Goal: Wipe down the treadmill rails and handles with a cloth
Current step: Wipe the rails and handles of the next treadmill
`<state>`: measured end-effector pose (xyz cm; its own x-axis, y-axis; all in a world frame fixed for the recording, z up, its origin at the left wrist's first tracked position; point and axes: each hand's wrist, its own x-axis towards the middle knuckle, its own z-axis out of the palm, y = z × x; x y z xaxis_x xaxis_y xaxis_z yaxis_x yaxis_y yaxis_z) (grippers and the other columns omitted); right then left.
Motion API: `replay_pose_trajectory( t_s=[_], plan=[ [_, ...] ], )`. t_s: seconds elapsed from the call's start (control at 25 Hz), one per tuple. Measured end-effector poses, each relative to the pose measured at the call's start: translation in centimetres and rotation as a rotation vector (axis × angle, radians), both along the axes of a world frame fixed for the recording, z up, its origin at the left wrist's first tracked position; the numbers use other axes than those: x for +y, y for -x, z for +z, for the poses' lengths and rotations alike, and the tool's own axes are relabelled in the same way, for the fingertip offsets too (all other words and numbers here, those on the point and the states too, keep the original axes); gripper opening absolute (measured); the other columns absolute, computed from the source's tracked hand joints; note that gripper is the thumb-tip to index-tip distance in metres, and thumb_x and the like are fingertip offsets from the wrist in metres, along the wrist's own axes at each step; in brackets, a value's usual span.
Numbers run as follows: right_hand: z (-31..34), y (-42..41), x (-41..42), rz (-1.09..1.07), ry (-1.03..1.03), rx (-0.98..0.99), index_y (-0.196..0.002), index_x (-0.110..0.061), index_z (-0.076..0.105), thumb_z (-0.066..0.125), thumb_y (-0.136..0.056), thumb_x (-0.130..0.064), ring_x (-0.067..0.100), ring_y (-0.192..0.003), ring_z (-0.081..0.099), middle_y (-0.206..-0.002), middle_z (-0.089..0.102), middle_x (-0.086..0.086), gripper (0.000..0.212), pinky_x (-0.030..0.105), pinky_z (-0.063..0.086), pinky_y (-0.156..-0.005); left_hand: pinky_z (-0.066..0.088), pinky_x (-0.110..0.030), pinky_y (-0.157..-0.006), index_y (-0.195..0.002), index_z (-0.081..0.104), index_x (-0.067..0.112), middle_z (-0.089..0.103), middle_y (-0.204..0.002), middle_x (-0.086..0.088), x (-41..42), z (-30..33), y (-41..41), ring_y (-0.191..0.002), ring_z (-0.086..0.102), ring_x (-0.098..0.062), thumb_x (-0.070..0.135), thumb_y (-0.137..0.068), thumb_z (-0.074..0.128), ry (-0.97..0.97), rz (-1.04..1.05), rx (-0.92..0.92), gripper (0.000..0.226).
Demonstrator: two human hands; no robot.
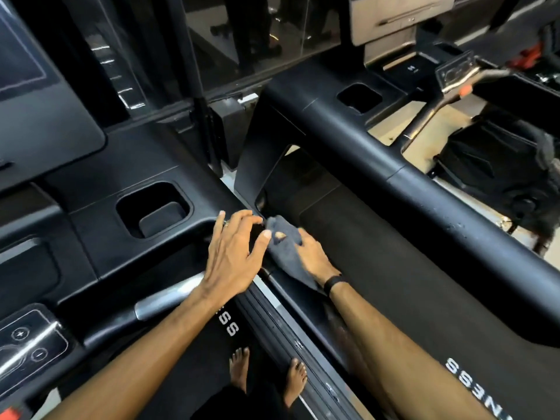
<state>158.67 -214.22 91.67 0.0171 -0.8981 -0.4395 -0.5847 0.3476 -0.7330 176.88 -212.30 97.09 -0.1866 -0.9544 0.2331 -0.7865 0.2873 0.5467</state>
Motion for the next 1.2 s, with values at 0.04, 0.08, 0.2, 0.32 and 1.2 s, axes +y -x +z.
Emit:
replay_pose_trajectory(
  t_s=[0.04, 0.08, 0.2, 0.32, 1.2],
  plan=[
    [-1.1, 1.5, 0.7, -0.044, -0.057, -0.043, -0.122, -0.017, 0.056, 0.051, -0.098, -0.05, 0.024, -0.12, 0.055, -0.125, 0.059, 0.005, 0.041, 0.032, 0.04, -0.09, 0.012, -0.042, -0.124, -0.123, 0.059, 0.014, 0.057, -0.131, 0.0, -0.4, 0.0, 0.3, -0.128, 0.049, -0.012, 0.048, -0.096, 0.035, 0.006, -0.035, 0.008, 0.049],
    [-2.1, 3.2, 2.1, -0.112, -0.094, -0.084, -0.13, -0.012, 0.056, 0.052, -0.101, -0.039, 0.023, -0.125, 0.054, -0.128, 0.059, 0.005, 0.04, 0.03, 0.039, -0.094, 0.013, -0.043, -0.124, -0.125, 0.058, 0.014, 0.057, -0.132, 0.0, -1.2, 0.1, 0.5, -0.129, 0.048, -0.012, 0.048, -0.097, 0.035, 0.008, -0.078, 0.012, 0.05],
    [-1.8, 6.1, 8.5, -0.217, -0.089, -0.041, -0.127, -0.013, 0.059, 0.056, -0.097, -0.04, 0.029, -0.122, 0.058, -0.123, 0.064, 0.008, 0.04, 0.04, 0.043, -0.1, 0.014, -0.046, -0.123, -0.127, 0.057, 0.012, 0.056, -0.133, -0.002, -3.4, 0.1, 1.1, -0.13, 0.048, -0.014, 0.047, -0.099, 0.035, 0.02, -0.15, 0.015, 0.05],
    [1.4, 4.5, 12.3, -0.149, 0.038, 0.422, -0.112, -0.02, 0.057, 0.033, -0.09, -0.073, 0.023, -0.102, 0.057, -0.105, 0.059, -0.004, 0.062, 0.037, 0.044, -0.086, 0.012, -0.044, -0.124, -0.127, 0.056, 0.01, 0.056, -0.131, -0.003, -5.5, -0.3, 1.5, -0.125, 0.052, -0.017, 0.045, -0.101, 0.031, 0.051, -0.202, -0.005, 0.05],
    [2.4, 1.3, 12.8, -0.386, -0.036, 0.725, -0.106, -0.018, 0.056, 0.022, -0.088, -0.077, 0.033, -0.104, 0.058, -0.106, 0.065, 0.008, 0.071, 0.042, 0.042, -0.087, 0.013, -0.048, -0.123, -0.106, 0.066, 0.01, 0.06, -0.12, -0.008, -7.8, -3.7, 1.8, -0.112, 0.059, -0.022, 0.044, -0.101, 0.033, 0.076, -0.347, 0.066, 0.048]
  ],
)
